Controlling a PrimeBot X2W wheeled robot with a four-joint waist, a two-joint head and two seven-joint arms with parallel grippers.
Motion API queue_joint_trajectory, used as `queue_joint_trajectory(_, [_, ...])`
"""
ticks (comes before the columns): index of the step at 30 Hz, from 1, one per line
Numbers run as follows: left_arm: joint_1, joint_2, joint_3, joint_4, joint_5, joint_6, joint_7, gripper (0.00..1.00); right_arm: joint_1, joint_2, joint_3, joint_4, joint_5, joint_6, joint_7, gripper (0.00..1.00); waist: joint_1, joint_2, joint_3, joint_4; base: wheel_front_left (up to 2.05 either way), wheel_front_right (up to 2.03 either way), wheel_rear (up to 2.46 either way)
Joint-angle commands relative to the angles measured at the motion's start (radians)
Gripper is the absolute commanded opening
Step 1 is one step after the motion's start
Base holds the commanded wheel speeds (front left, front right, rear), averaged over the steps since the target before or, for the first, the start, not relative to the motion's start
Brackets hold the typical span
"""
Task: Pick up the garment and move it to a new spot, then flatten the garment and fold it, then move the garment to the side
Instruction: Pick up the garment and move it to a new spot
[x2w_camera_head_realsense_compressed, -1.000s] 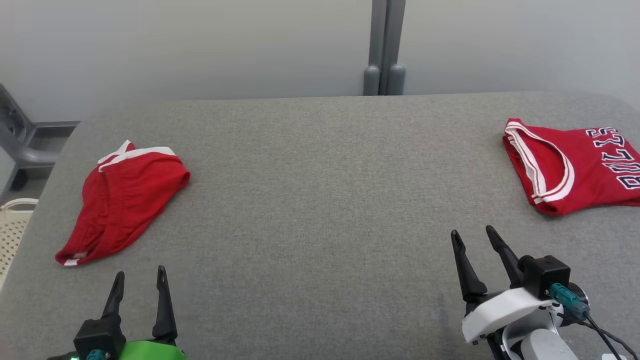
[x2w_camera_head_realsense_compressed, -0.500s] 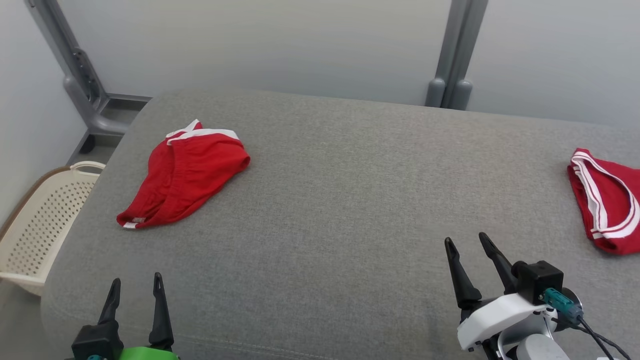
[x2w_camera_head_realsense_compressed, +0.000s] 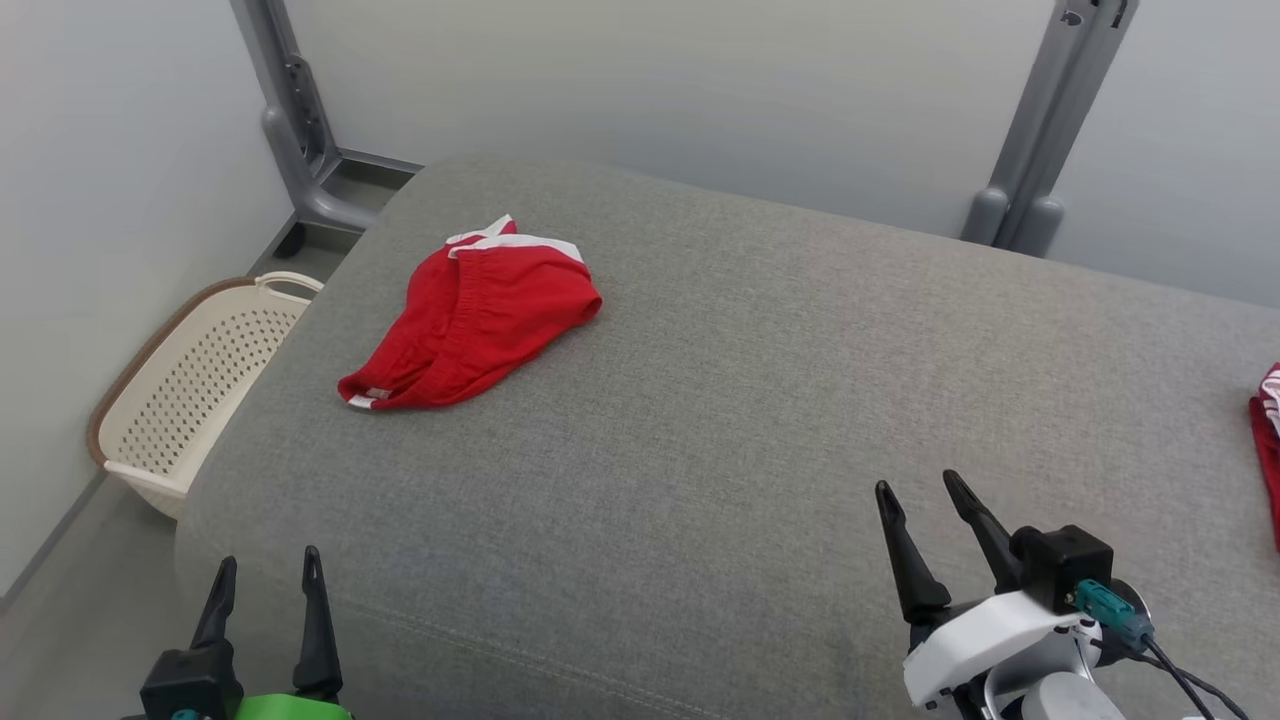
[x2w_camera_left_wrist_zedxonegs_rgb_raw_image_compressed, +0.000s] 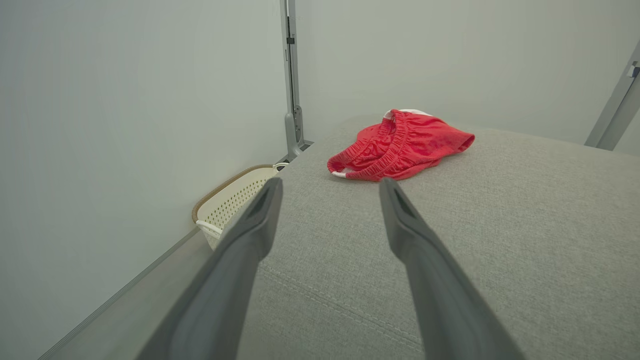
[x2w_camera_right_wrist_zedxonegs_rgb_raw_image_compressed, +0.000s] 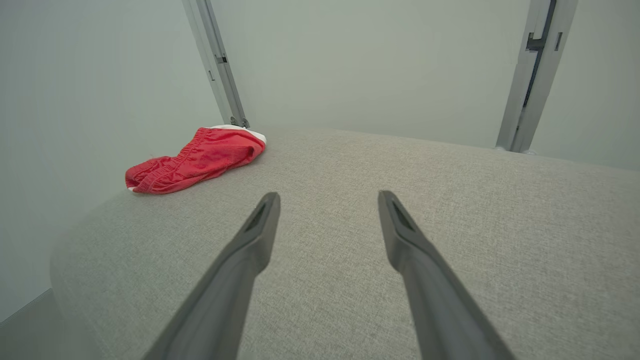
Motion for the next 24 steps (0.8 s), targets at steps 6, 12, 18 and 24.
queue_joint_trajectory(6, [0.014, 0.013, -0.006, -0.008, -0.007, 0.005, 0.001, 1.0, 0.015, 0.002, 0.004, 0.003, 0.007, 0.0, -0.002, 1.0, 0.0, 0.0, -0.005, 0.052, 0.0, 0.0, 0.0])
queue_joint_trajectory(12, [0.015, 0.017, -0.006, -0.011, -0.014, 0.01, 0.0, 1.0, 0.005, 0.003, 0.01, 0.005, 0.005, 0.0, -0.002, 1.0, 0.0, 0.0, 0.002, 0.059, 0.0, 0.0, 0.0])
queue_joint_trajectory(18, [0.001, 0.014, -0.011, -0.012, -0.022, 0.013, -0.001, 1.0, -0.003, 0.0, 0.015, 0.006, 0.002, 0.0, -0.002, 1.0, 0.0, 0.0, 0.015, 0.043, 0.0, 0.0, 0.0])
queue_joint_trajectory(24, [-0.057, 0.015, -0.025, -0.019, -0.034, 0.0, -0.002, 1.0, -0.021, -0.006, 0.023, 0.009, 0.005, 0.0, -0.002, 1.0, 0.0, 0.0, 0.031, 0.011, 0.0, 0.0, 0.0])
